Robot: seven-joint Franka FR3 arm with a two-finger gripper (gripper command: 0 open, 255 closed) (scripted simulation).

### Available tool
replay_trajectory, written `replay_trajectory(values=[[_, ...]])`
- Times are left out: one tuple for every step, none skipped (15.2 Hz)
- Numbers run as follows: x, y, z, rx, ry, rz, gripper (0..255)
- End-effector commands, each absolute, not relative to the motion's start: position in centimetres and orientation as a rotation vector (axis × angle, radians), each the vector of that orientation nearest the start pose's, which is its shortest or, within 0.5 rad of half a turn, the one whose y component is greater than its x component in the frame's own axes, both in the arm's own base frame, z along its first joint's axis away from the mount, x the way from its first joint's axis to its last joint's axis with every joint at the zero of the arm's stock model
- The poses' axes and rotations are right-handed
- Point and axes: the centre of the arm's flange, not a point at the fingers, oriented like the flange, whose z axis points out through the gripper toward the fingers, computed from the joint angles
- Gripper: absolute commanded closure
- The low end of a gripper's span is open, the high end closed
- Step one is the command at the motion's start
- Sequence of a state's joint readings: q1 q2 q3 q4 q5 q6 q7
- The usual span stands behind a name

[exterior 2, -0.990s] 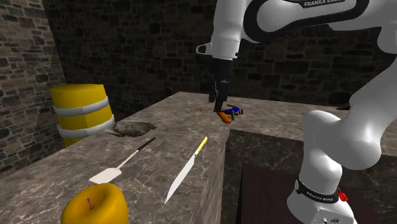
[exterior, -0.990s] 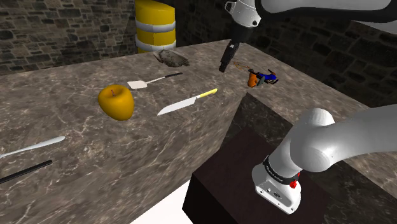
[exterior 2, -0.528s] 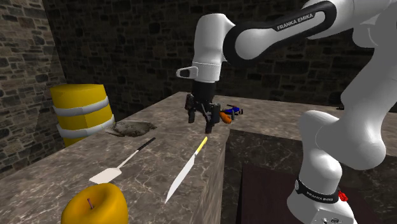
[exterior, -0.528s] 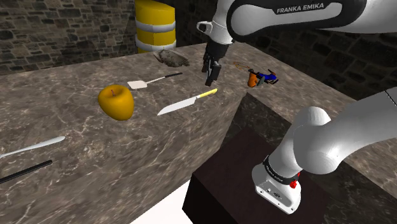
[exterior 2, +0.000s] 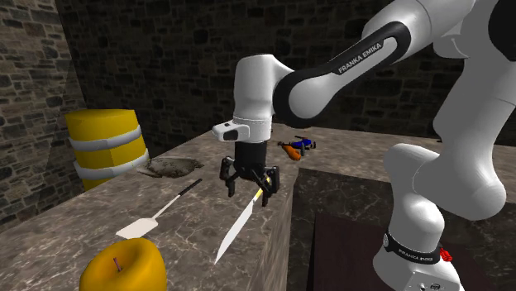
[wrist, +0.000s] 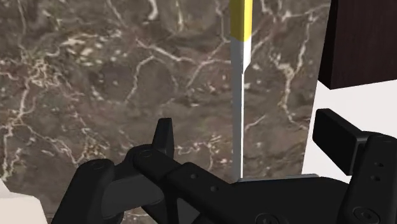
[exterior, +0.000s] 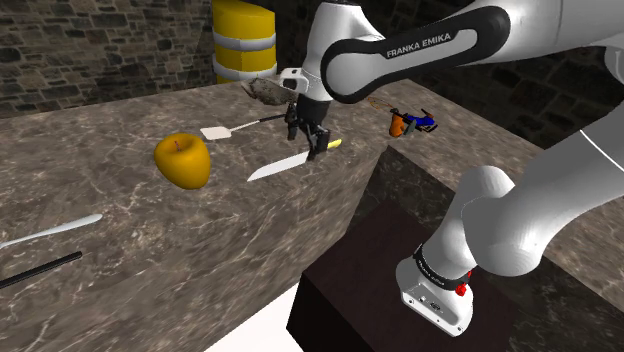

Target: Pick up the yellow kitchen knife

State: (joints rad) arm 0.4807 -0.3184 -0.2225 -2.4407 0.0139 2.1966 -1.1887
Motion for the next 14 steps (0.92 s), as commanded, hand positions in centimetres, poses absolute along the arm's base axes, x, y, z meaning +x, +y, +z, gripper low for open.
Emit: replay_trajectory(values=[[43.1, 11.5, 41.3, -2.298, -2.073, -0.148, 0], [43.1, 11.5, 40.8, -2.298, -2.073, -0.148, 0], [43.1, 11.5, 40.2, -2.298, -2.073, -0.148, 0], [43.1, 11.5, 39.7, -2.298, -2.073, -0.148, 0], [43.1, 11.5, 39.2, -2.298, -2.073, -0.148, 0], [43.1, 11.5, 38.9, -2.298, -2.073, -0.148, 0], [43.1, 11.5, 38.9, -2.298, -2.073, -0.148, 0], [43.1, 11.4, 38.8, -2.298, -2.074, -0.148, 255], [43.1, 11.4, 38.8, -2.298, -2.074, -0.148, 255], [43.1, 11.4, 38.8, -2.298, -2.074, -0.148, 255], [43.1, 11.4, 38.8, -2.298, -2.074, -0.148, 255], [43.2, 11.4, 38.8, -2.298, -2.074, -0.148, 255], [43.2, 11.4, 38.8, -2.298, -2.074, -0.148, 255], [43.2, 11.4, 38.8, -2.298, -2.074, -0.148, 255]])
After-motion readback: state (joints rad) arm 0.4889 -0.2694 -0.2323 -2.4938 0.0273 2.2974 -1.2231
